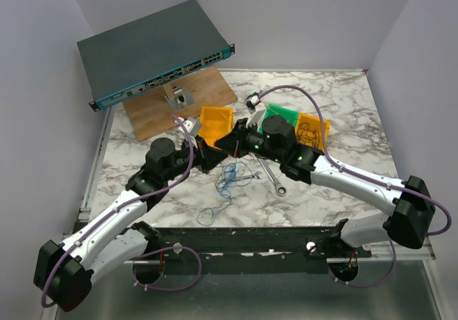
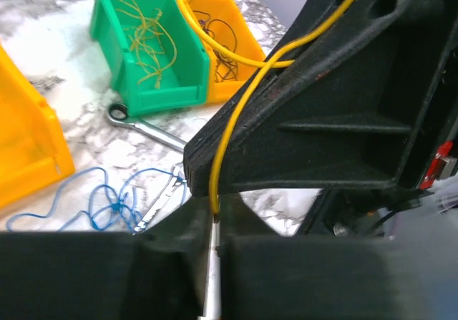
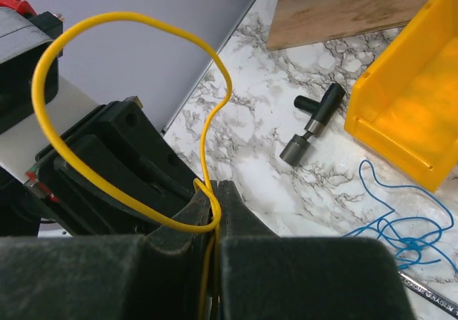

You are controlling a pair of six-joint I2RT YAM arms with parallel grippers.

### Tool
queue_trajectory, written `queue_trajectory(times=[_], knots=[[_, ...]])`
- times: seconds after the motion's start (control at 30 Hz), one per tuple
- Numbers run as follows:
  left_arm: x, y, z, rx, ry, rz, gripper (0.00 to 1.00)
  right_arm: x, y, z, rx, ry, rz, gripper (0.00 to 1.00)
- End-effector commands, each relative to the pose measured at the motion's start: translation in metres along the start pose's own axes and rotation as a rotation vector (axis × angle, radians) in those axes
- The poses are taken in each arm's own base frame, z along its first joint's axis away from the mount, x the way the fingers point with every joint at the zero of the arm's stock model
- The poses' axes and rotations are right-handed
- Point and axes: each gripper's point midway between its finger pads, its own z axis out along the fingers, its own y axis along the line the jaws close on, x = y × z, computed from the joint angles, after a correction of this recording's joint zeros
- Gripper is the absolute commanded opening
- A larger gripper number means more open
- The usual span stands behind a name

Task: Untangle the cables

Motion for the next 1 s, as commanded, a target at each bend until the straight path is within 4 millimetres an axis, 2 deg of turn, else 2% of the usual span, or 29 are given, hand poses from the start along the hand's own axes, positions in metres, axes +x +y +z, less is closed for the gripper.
queue_trajectory(times=[0.0,0.07,0.1,0.13,0.17,0.2,0.23,0.37,0.43,0.57,0.67,0.77,0.97], knots=[[-0.022,-0.012,0.004,0.044,-0.057,0.022,0.0,-0.013,0.01,-0.009,-0.019,-0.02,-0.003,0.01],[-0.024,-0.01,0.004,0.033,-0.068,0.02,0.0,-0.018,0.0,-0.015,0.042,-0.049,-0.024,0.03],[-0.025,-0.01,0.004,0.028,-0.07,0.016,0.0,-0.021,-0.009,-0.018,0.089,-0.068,-0.034,0.13],[-0.025,-0.008,0.005,0.018,-0.068,0.011,0.0,-0.025,-0.02,-0.024,0.146,-0.088,-0.05,0.35],[-0.024,-0.005,0.006,0.004,-0.06,0.005,0.0,-0.027,-0.027,-0.029,0.188,-0.103,-0.066,0.5],[-0.024,-0.003,0.008,-0.008,-0.05,-0.002,0.0,-0.025,-0.042,-0.037,0.263,-0.098,-0.084,0.62],[-0.024,-0.001,0.011,-0.019,-0.038,-0.009,0.0,-0.026,-0.055,-0.046,0.331,-0.106,-0.096,0.67],[-0.026,0.002,0.03,-0.015,0.003,-0.026,0.0,-0.034,-0.103,-0.089,0.609,-0.165,-0.138,0.73],[-0.028,0.005,0.043,-0.01,0.008,-0.034,0.0,-0.037,-0.12,-0.114,0.717,-0.197,-0.148,0.77],[-0.035,0.008,0.081,0.0,0.032,-0.046,0.0,-0.047,-0.142,-0.163,0.883,-0.297,-0.135,0.82],[-0.032,0.016,0.119,-0.01,0.073,-0.056,0.0,-0.056,-0.149,-0.195,0.95,-0.399,-0.104,0.82],[-0.039,0.019,0.157,-0.003,0.043,-0.003,0.0,-0.064,-0.145,-0.214,0.94,-0.46,-0.085,0.81],[-0.049,0.051,0.216,-0.13,-0.029,0.112,0.0,-0.074,-0.139,-0.225,0.923,-0.503,-0.081,0.8]])
